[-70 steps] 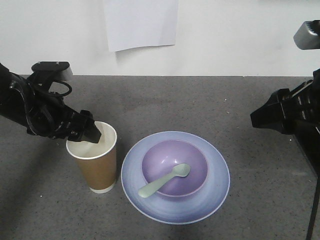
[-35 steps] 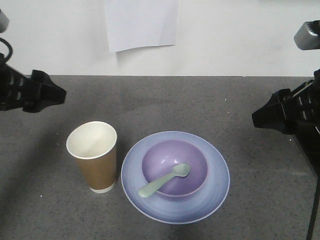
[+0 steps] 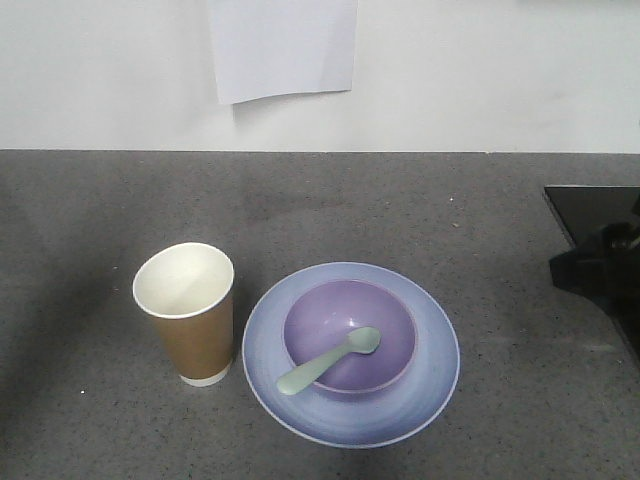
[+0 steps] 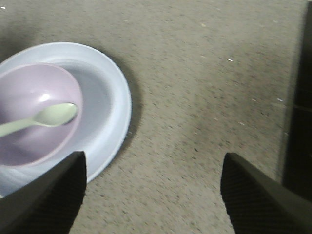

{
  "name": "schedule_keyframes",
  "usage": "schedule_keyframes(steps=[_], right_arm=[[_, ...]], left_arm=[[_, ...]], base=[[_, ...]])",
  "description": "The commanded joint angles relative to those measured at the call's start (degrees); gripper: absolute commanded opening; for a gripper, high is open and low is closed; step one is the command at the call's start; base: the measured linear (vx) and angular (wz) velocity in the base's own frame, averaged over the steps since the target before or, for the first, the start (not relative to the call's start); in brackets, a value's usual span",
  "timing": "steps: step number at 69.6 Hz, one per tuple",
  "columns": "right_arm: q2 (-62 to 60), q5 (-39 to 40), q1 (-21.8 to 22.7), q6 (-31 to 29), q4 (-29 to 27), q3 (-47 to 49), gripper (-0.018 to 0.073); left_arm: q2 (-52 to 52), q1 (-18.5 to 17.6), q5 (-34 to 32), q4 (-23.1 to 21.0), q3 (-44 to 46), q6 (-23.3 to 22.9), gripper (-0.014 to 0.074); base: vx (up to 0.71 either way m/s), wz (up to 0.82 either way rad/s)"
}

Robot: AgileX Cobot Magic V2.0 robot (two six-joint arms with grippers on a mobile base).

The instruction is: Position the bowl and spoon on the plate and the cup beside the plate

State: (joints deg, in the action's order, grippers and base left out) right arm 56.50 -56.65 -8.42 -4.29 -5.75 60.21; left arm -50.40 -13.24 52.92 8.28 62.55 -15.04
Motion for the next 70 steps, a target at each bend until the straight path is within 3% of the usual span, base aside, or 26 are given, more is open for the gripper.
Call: schedule_keyframes(steps=[1, 19, 34, 47, 61, 63, 70], right_arm=[[-4.2, 3.3, 0.3, 2.4, 3.9, -0.8, 0.0557], [-15.4, 6.4, 0.3, 3.4, 6.1, -8.4, 0.0554], [-22.4, 8.0, 0.3, 3.4, 6.3, -12.1, 0.0489], [-23.6, 7.6, 0.3, 3.3, 7.8, -12.1, 0.0293], [-23.6, 7.3, 0.3, 3.3, 7.9, -12.1, -0.0015], [-23.6, 7.3, 0.3, 3.3, 7.9, -12.1, -0.0017], [-23.6, 7.1, 0.3, 3.3, 7.9, -12.1, -0.001]], left_arm=[[4.6, -0.3, -4.0, 1.2, -3.1, -2.9, 0.0587], [17.9, -0.3, -6.6, 3.3, -14.9, -7.8, 0.0587], [25.8, -0.3, -6.3, 5.1, -18.2, -7.6, 0.0547], [27.3, -0.3, -6.9, 5.2, -18.2, -7.6, 0.0377], [27.3, -0.3, -6.9, 5.1, -18.2, -7.6, 0.0046], [27.3, -0.3, -6.8, 5.1, -18.2, -7.6, -0.0011], [27.3, -0.3, -6.8, 5.1, -18.2, -7.5, -0.0008]], base=[[0.0, 0.0], [0.0, 0.0], [0.0, 0.0], [0.0, 0.0], [0.0, 0.0], [0.0, 0.0], [0.0, 0.0]])
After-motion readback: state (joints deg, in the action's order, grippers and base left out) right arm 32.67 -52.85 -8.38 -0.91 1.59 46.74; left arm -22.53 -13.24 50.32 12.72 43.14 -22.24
